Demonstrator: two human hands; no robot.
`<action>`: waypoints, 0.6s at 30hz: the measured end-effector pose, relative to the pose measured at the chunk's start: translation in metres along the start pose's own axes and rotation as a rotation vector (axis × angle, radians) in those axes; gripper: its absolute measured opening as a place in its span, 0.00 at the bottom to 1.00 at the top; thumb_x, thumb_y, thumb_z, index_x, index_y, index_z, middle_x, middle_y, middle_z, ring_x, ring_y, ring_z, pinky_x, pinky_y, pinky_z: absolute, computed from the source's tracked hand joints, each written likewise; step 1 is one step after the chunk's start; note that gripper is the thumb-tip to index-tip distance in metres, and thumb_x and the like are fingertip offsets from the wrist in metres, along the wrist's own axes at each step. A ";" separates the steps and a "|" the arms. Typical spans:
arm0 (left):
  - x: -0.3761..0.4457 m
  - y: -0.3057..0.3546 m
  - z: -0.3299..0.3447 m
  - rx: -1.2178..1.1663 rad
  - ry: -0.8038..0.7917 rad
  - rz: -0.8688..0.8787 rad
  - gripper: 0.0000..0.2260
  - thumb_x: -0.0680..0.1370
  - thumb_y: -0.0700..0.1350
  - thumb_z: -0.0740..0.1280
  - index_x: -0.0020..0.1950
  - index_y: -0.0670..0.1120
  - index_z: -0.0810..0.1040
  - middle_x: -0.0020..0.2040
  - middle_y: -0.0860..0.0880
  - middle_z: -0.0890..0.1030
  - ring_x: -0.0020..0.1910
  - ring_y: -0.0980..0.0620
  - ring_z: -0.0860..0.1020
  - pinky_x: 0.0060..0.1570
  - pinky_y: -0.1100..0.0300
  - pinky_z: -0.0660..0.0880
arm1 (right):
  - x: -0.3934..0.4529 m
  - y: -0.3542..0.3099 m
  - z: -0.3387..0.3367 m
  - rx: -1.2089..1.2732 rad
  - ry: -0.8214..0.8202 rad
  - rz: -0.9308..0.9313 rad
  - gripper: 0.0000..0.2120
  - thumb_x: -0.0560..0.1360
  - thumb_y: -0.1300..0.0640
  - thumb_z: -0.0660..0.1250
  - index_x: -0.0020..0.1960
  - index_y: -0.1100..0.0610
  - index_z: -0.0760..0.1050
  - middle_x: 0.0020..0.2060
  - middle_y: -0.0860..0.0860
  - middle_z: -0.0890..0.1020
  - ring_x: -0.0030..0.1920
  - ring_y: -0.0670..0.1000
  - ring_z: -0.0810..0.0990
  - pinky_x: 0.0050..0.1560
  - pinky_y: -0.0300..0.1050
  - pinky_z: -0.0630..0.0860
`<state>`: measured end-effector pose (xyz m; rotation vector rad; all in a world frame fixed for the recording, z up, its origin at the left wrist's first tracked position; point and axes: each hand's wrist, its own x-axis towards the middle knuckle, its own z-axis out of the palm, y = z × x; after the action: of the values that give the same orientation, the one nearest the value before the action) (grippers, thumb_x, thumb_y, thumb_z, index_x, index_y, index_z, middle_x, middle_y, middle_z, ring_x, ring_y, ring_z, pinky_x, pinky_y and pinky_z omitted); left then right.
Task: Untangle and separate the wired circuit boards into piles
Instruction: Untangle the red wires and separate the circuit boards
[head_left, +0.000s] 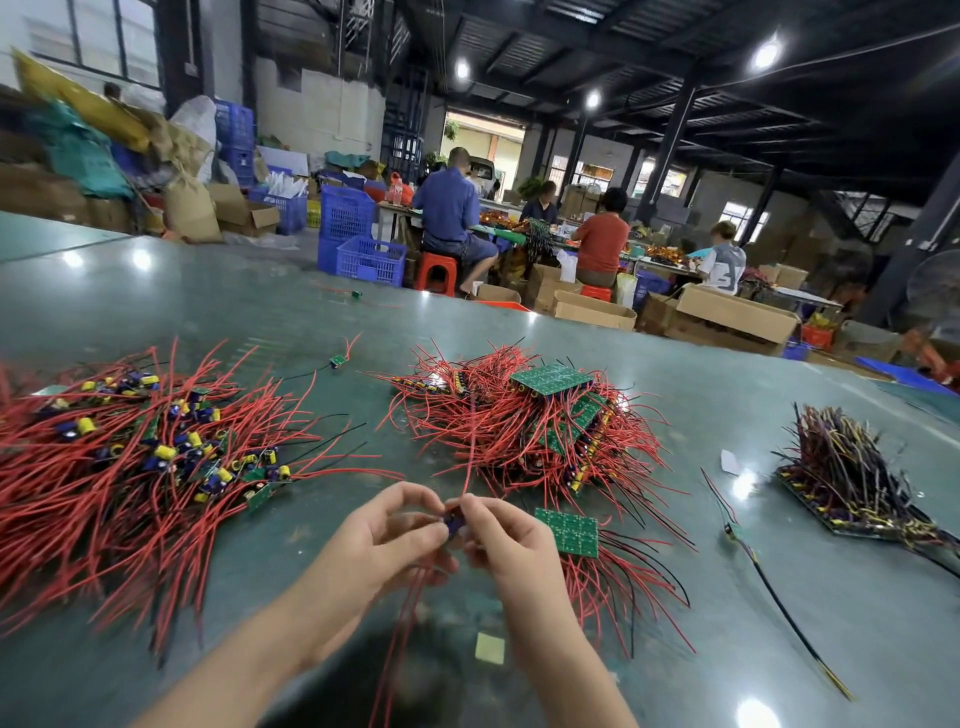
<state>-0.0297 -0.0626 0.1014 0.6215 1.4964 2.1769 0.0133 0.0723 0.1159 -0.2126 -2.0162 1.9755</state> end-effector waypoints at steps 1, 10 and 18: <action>-0.001 0.000 0.001 0.006 0.003 -0.023 0.12 0.69 0.41 0.69 0.50 0.42 0.72 0.41 0.43 0.82 0.35 0.47 0.80 0.37 0.57 0.79 | 0.000 0.000 0.000 0.005 -0.003 -0.005 0.07 0.74 0.61 0.67 0.39 0.56 0.82 0.28 0.46 0.80 0.30 0.42 0.73 0.34 0.33 0.69; -0.002 0.008 0.005 0.123 -0.091 -0.168 0.13 0.72 0.46 0.64 0.50 0.38 0.75 0.31 0.49 0.76 0.24 0.58 0.62 0.25 0.69 0.58 | 0.000 0.000 -0.004 0.021 -0.023 -0.062 0.06 0.72 0.66 0.69 0.43 0.56 0.81 0.30 0.46 0.81 0.29 0.40 0.73 0.33 0.31 0.70; -0.001 0.001 0.007 0.389 -0.028 0.055 0.06 0.78 0.36 0.62 0.50 0.38 0.78 0.27 0.52 0.75 0.24 0.60 0.64 0.25 0.70 0.60 | 0.000 0.002 -0.001 0.089 0.014 -0.095 0.08 0.73 0.71 0.66 0.41 0.59 0.77 0.28 0.46 0.78 0.27 0.39 0.73 0.32 0.29 0.69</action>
<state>-0.0254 -0.0582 0.1043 0.8218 1.9268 1.9158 0.0138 0.0733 0.1137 -0.1079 -1.8880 1.9940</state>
